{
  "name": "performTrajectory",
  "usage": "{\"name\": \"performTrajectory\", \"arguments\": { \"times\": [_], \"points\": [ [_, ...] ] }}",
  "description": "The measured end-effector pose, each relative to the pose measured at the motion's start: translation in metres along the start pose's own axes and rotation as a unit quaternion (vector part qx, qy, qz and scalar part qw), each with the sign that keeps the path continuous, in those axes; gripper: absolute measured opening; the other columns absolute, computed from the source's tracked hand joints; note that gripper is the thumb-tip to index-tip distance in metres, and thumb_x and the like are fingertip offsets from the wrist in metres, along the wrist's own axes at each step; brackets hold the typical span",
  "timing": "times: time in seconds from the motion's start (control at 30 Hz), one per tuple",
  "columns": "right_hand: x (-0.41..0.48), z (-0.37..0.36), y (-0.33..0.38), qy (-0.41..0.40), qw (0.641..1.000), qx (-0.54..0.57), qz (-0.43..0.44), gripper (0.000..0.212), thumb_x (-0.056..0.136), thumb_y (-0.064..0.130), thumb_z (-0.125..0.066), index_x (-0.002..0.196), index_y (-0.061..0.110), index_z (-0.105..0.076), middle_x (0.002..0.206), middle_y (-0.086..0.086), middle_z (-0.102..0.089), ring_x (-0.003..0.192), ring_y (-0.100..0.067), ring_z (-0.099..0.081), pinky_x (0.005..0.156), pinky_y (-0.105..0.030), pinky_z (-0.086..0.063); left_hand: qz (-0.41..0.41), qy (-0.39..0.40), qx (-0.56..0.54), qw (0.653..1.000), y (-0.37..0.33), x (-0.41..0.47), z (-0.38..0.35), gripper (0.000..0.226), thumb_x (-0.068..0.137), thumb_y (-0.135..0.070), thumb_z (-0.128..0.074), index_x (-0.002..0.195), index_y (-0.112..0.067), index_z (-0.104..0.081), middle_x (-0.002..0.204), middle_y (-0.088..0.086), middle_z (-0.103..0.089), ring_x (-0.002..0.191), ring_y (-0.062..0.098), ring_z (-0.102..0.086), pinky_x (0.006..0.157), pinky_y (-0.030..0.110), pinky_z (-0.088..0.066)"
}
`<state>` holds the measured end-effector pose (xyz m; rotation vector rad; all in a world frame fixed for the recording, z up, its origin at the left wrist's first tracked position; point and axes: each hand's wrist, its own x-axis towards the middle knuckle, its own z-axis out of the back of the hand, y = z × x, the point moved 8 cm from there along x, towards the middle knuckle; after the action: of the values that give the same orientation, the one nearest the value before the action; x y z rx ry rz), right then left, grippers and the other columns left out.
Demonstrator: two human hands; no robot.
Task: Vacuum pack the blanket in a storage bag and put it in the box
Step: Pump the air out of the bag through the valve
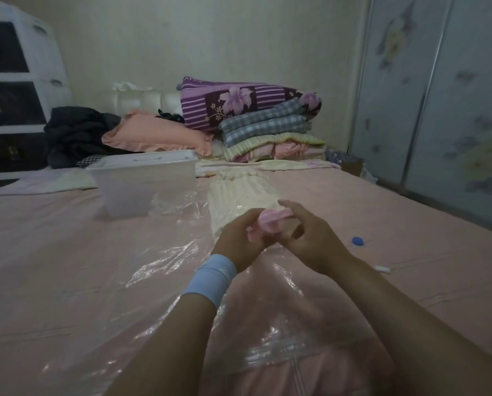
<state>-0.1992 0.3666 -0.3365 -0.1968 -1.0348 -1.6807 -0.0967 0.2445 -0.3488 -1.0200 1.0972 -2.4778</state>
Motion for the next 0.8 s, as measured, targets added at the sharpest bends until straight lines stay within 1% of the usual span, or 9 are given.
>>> {"name": "performTrajectory", "arguments": {
  "times": [0.1, 0.17, 0.3, 0.4, 0.47, 0.57, 0.63, 0.7, 0.8],
  "points": [
    [0.006, 0.016, 0.032, -0.090, 0.994, 0.010, 0.058, 0.070, 0.091, 0.026, -0.067, 0.151, 0.034, -0.033, 0.120, 0.008, -0.057, 0.067, -0.008, -0.059, 0.059, -0.023, -0.054, 0.012, -0.030, -0.031, 0.999, -0.003, 0.003, -0.001, 0.046, 0.071, -0.040, -0.077, 0.114, -0.041, -0.060, 0.104, -0.015, -0.068, 0.097, 0.002, -0.062, 0.087, 0.024, -0.052],
    [0.008, 0.017, 0.056, -0.118, 0.984, -0.055, 0.118, 0.057, 0.093, 0.022, -0.060, 0.147, 0.027, -0.044, 0.117, 0.005, -0.057, 0.067, -0.005, -0.054, 0.058, -0.020, -0.051, 0.013, -0.039, -0.039, 0.998, -0.005, 0.004, -0.001, 0.043, 0.070, -0.047, -0.070, 0.111, -0.047, -0.060, 0.103, -0.017, -0.068, 0.096, -0.001, -0.062, 0.087, 0.023, -0.052],
    [0.015, 0.000, 0.065, -0.095, 0.982, -0.109, 0.125, 0.034, 0.099, 0.026, -0.047, 0.126, 0.012, -0.063, 0.115, -0.003, -0.057, 0.094, -0.017, -0.061, 0.074, -0.031, -0.056, 0.018, -0.047, -0.037, 0.998, -0.006, 0.004, 0.004, 0.041, 0.079, -0.028, -0.074, 0.111, -0.047, -0.056, 0.099, -0.019, -0.065, 0.094, 0.005, -0.062, 0.085, 0.021, -0.051],
    [0.022, 0.001, 0.080, -0.094, 0.971, -0.148, 0.159, 0.022, 0.101, 0.023, -0.050, 0.112, 0.011, -0.065, 0.105, -0.004, -0.060, 0.088, -0.021, -0.061, 0.070, -0.028, -0.052, 0.042, -0.040, -0.044, 0.997, 0.003, 0.006, 0.010, 0.042, 0.075, -0.033, -0.078, 0.109, -0.046, -0.058, 0.099, -0.012, -0.067, 0.094, 0.007, -0.063, 0.081, 0.021, -0.052],
    [0.027, 0.023, 0.107, -0.148, 0.956, -0.148, 0.207, 0.018, 0.102, 0.019, -0.049, 0.104, 0.009, -0.063, 0.098, -0.006, -0.060, 0.085, -0.020, -0.057, 0.070, -0.028, -0.050, 0.047, -0.039, -0.054, 0.997, 0.007, 0.009, 0.013, 0.041, 0.075, -0.033, -0.080, 0.106, -0.049, -0.060, 0.101, -0.011, -0.069, 0.095, 0.010, -0.064, 0.084, 0.024, -0.053],
    [0.025, 0.073, 0.146, -0.298, 0.914, -0.120, 0.249, 0.014, 0.102, 0.009, -0.051, 0.095, 0.003, -0.062, 0.090, -0.009, -0.058, 0.083, -0.018, -0.051, 0.074, -0.024, -0.044, 0.049, -0.032, -0.054, 0.997, 0.008, 0.010, 0.011, 0.050, 0.074, -0.028, -0.081, 0.101, -0.062, -0.057, 0.104, -0.015, -0.068, 0.100, 0.010, -0.062, 0.092, 0.032, -0.052],
    [0.021, 0.088, 0.155, -0.359, 0.892, -0.125, 0.246, 0.016, 0.101, 0.009, -0.050, 0.093, 0.002, -0.062, 0.089, -0.010, -0.059, 0.081, -0.019, -0.052, 0.071, -0.025, -0.044, 0.048, -0.022, -0.046, 0.998, 0.007, 0.009, 0.005, 0.050, 0.073, -0.029, -0.082, 0.106, -0.057, -0.057, 0.106, -0.016, -0.067, 0.103, 0.011, -0.061, 0.095, 0.034, -0.050],
    [0.019, 0.075, 0.145, -0.344, 0.902, -0.136, 0.221, 0.019, 0.101, 0.011, -0.046, 0.097, 0.005, -0.063, 0.094, -0.009, -0.060, 0.084, -0.020, -0.055, 0.068, -0.025, -0.047, 0.050, -0.023, -0.052, 0.997, 0.007, 0.009, 0.003, 0.047, 0.073, -0.031, -0.081, 0.112, -0.047, -0.061, 0.107, -0.015, -0.068, 0.101, 0.009, -0.062, 0.096, 0.034, -0.050],
    [0.021, 0.015, 0.097, -0.155, 0.966, -0.169, 0.123, 0.031, 0.094, 0.025, -0.036, 0.105, 0.015, -0.063, 0.104, -0.001, -0.058, 0.090, -0.019, -0.055, 0.063, -0.027, -0.046, 0.055, -0.031, -0.061, 0.996, 0.003, 0.006, 0.004, 0.044, 0.066, -0.054, -0.070, 0.107, -0.041, -0.065, 0.098, -0.012, -0.071, 0.093, 0.006, -0.065, 0.090, 0.034, -0.054]
  ]
}}
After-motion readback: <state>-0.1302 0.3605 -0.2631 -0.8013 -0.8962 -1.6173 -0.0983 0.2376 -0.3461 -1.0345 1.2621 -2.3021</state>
